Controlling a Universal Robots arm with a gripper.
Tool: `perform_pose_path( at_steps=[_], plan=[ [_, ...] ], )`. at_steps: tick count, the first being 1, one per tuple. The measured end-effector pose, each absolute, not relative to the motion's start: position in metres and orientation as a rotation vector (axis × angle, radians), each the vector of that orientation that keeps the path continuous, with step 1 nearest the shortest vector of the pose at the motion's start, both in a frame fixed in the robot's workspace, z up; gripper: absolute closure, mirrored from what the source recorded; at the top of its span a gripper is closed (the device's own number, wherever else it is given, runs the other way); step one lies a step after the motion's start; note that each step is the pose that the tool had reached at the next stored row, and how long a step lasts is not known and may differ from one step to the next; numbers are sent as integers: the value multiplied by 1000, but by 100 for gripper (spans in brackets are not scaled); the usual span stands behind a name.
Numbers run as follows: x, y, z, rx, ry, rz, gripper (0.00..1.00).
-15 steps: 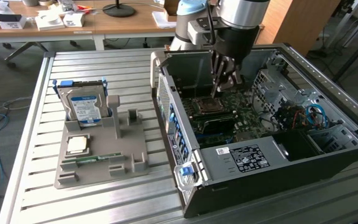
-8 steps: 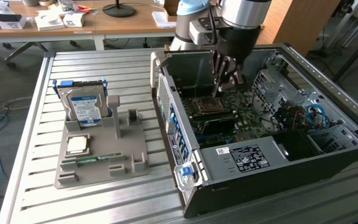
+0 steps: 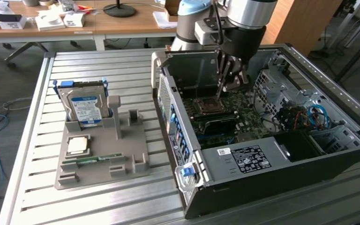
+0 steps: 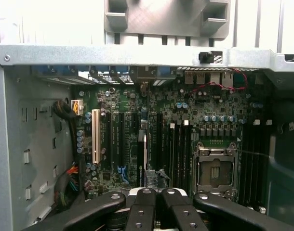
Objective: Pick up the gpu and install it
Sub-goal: 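Press down on the gpu until it lock into place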
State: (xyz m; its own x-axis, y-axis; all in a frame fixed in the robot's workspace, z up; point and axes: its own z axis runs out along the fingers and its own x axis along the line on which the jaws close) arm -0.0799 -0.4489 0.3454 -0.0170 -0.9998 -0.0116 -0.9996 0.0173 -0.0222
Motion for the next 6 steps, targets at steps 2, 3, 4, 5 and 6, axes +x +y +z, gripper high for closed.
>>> perform_pose_path(
  at_steps=[2, 3, 4, 5, 6],
  plan=[
    [-80, -449, 345, -2185, 2223, -12, 89],
    [-80, -449, 345, -2186, 2223, -12, 89],
    [-80, -449, 345, -2186, 2223, -12, 89],
    [-80, -449, 345, -2185, 2223, -12, 89],
    [-80, -449, 345, -2185, 2223, -12, 89]
  ],
)
